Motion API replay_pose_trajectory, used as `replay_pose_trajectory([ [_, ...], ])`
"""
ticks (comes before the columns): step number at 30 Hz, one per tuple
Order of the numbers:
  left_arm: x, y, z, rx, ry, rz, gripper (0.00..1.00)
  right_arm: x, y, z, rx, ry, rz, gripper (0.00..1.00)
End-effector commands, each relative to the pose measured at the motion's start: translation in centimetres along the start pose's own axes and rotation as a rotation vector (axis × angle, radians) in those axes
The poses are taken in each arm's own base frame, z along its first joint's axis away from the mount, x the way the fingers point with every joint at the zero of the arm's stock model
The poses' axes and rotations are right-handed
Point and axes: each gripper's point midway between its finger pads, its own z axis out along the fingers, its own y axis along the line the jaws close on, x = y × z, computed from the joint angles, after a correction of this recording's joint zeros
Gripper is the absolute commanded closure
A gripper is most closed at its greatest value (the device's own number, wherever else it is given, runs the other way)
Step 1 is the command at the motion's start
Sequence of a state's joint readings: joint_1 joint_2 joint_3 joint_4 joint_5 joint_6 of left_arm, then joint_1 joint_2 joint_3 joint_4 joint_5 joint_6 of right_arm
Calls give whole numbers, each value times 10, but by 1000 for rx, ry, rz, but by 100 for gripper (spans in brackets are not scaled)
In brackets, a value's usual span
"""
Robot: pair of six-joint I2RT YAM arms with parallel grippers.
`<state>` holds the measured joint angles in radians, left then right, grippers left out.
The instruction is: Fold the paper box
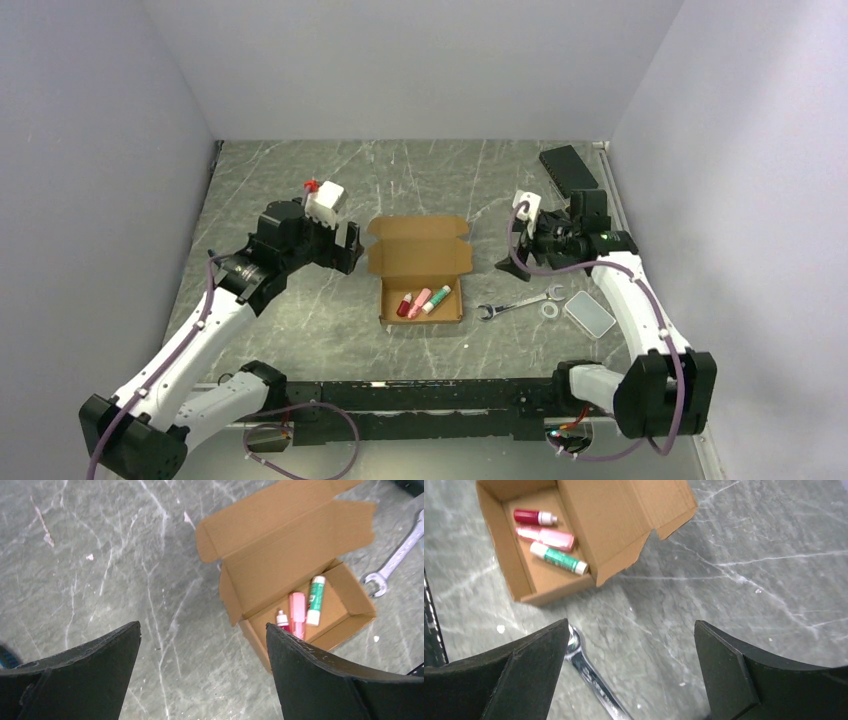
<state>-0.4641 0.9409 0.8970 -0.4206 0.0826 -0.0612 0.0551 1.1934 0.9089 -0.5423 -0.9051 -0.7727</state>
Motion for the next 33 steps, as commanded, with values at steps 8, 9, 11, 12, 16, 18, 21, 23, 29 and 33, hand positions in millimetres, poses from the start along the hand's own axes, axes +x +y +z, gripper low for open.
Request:
replay_pose_trajectory([
  [8,20,13,-14,-20,18,15,0,81,44,-50,-55,392,-99,8],
  [9,19,13,-15,-16,15,16,0,88,45,-52,-44,428,-50,12],
  [11,18,12,-15,-7,14,12,1,104,49,-57,-21,501,60,29],
  [12,19,11,-14,-2,16,10,1,112,51,-58,-11,531,105,36],
  [16,18,5,-14,33,12,6,1,147,47,-70,114,680,220,47],
  [18,18,4,-14,38,11,5,0,163,46,-76,165,746,261,50],
  [21,18,3,-15,44,8,7,1,180,43,-83,228,822,312,53],
  [23,18,3,-16,43,6,8,1,188,37,-85,278,845,326,53],
  [29,18,4,-16,33,3,13,1,199,19,-90,382,852,400,53],
  [33,19,4,-15,39,8,13,0,205,11,-89,412,842,434,55],
])
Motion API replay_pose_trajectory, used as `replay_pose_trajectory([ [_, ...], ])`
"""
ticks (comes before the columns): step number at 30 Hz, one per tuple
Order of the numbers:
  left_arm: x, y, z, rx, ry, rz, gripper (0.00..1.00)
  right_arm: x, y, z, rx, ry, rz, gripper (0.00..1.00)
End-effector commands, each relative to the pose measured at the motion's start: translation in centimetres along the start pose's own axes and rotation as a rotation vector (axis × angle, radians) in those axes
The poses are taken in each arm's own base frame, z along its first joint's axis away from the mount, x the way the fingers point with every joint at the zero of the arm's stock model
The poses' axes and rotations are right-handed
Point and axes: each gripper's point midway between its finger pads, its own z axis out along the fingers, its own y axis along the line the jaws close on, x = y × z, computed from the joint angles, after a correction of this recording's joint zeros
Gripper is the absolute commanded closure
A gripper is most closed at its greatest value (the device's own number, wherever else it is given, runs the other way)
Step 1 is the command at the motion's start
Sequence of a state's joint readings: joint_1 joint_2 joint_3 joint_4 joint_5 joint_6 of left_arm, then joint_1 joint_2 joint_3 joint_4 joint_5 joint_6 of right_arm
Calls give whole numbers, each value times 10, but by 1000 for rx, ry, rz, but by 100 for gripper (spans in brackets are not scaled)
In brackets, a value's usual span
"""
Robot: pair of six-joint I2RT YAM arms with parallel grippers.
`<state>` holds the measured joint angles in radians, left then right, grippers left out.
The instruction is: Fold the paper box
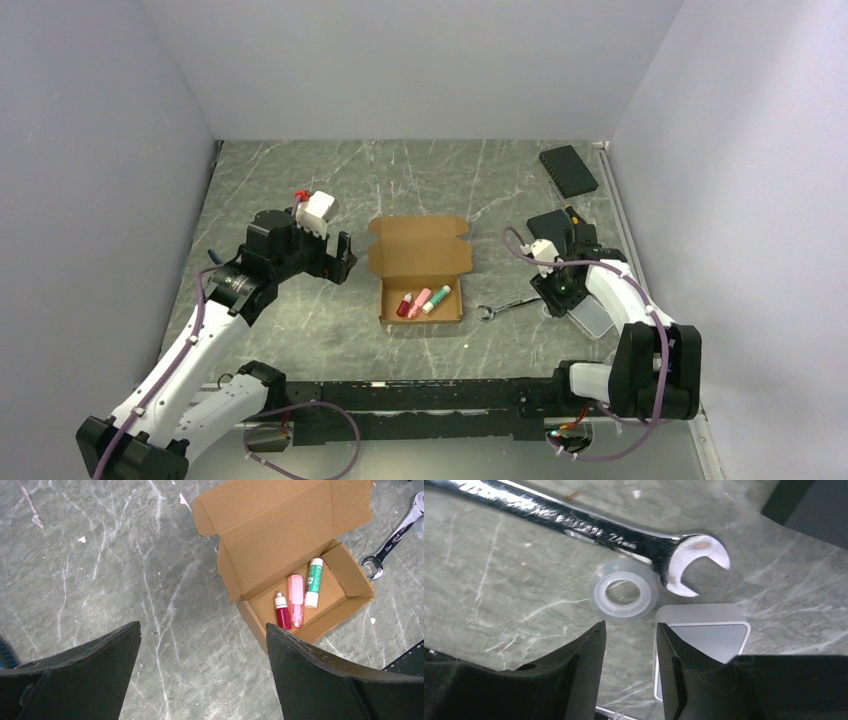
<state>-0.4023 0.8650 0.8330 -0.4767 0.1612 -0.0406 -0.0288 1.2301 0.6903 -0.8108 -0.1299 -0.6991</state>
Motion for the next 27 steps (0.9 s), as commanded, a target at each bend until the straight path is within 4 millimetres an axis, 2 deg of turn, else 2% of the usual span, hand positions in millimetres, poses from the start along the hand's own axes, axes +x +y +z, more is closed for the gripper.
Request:
replay_pose_trajectory([
  [1,-7,-2,-2,16,-33,27,0,-6,-20,6,74,-22,81,57],
  [10,-8,-1,-2,15,-34,30,1,-13,-17,17,25,-44,107,61],
  [22,-8,-2,-3,21,-35,30,1,-6,1,29,-80,-8,108,67],
  [27,-8,-2,-3,20,-36,29,1,-2,-1,32,-67,13,114,67],
])
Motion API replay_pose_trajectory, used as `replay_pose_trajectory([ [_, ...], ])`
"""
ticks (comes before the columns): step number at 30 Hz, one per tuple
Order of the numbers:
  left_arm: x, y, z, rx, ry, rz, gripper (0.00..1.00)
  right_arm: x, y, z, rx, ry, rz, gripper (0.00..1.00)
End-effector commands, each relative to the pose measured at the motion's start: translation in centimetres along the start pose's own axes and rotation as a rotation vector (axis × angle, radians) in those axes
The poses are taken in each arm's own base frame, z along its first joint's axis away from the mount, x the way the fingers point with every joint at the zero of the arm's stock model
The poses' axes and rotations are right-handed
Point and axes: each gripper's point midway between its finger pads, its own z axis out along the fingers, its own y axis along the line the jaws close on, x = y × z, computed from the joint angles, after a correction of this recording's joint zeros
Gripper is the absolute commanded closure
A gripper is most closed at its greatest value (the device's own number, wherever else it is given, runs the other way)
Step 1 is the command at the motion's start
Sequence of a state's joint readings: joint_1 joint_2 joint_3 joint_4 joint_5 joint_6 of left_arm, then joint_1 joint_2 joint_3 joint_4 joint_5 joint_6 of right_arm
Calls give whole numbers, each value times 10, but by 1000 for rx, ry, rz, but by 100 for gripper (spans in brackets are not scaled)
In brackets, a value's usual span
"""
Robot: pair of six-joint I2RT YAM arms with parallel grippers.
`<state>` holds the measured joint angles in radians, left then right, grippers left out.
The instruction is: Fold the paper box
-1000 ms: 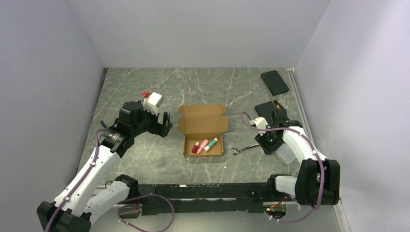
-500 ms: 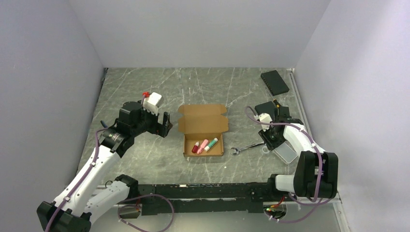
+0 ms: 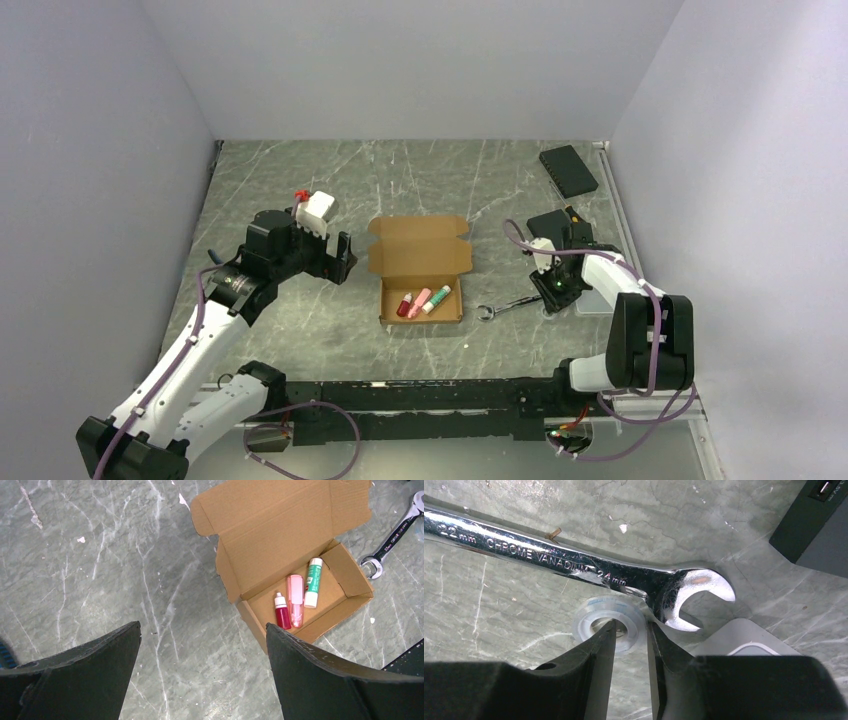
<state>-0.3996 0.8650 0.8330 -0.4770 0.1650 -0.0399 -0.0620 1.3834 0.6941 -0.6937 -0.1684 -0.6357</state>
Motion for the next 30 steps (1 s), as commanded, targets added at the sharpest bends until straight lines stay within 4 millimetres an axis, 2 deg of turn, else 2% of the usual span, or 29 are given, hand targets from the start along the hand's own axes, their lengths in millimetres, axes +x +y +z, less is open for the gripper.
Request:
replay_pose_trajectory([
  [1,-8,-2,-2,20,-34,30,1,6,5,5,-18,18,17,67],
  [12,-8,-2,-3,20,-35,30,1,12,16,16,-59,75,-11,75],
  [18,-7,0,-2,14,-32,29,0,6,20,17,-39,88,-58,89],
  [23,-6,1,-2,7,-30,28,0,-14,25,-3,-46,-35,-123,100],
  [30,-5,3,-1,-1,-25,25,0,-36,42,-38,-81,-207,-259,100],
])
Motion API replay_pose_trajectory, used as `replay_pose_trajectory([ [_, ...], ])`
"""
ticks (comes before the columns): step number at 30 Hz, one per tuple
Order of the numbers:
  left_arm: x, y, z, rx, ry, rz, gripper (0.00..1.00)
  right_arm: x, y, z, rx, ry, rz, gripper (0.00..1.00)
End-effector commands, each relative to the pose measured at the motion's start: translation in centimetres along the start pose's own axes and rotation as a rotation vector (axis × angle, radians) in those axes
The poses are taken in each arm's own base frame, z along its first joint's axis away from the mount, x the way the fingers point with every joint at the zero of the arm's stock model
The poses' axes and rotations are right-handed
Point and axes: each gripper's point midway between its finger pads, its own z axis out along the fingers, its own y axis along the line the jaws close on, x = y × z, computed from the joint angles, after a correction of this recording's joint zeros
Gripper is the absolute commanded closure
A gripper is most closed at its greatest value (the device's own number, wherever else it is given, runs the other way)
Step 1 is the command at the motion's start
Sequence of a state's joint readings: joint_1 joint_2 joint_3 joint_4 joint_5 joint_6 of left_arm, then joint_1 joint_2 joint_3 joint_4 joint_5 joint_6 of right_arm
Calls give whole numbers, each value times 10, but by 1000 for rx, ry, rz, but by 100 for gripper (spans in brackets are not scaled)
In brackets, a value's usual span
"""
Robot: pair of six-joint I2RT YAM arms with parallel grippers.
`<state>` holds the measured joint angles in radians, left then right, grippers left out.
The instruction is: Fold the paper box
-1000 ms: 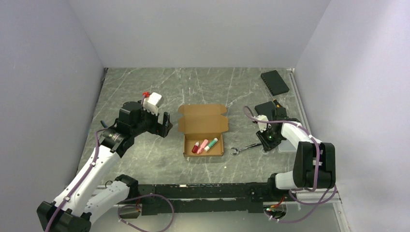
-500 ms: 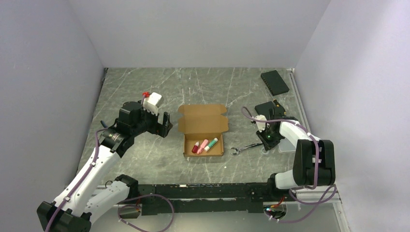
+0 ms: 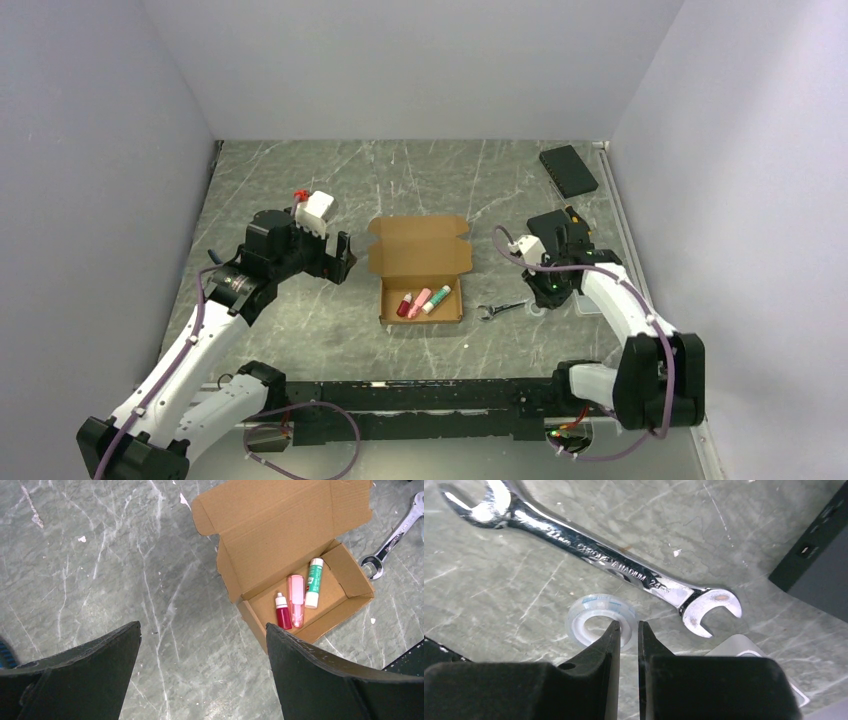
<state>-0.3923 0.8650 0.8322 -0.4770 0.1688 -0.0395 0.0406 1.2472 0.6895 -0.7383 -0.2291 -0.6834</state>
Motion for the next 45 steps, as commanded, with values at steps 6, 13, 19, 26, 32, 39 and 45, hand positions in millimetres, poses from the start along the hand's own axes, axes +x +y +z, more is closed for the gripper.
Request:
replay_pose_trajectory([
  [6,-5,3,0,0,-22,25,0,-54,35,-53,-140,-265,-250,100],
  [13,-4,5,0,-1,-18,18,1,-132,80,-83,-225,-418,-533,100],
  [19,-4,14,-2,-44,-25,10,1,-182,124,-63,-294,-359,-685,100],
  [26,-2,32,-8,-143,-24,-2,0,-213,149,-18,-241,-287,-711,100],
  [32,0,43,-14,-210,-28,-12,0,-220,163,23,-189,-214,-714,97],
  [39,2,46,-14,-220,-24,-14,1,-227,177,41,-181,-183,-697,82],
  [45,3,46,-12,-220,-17,-24,1,-228,184,29,-207,-204,-685,57],
])
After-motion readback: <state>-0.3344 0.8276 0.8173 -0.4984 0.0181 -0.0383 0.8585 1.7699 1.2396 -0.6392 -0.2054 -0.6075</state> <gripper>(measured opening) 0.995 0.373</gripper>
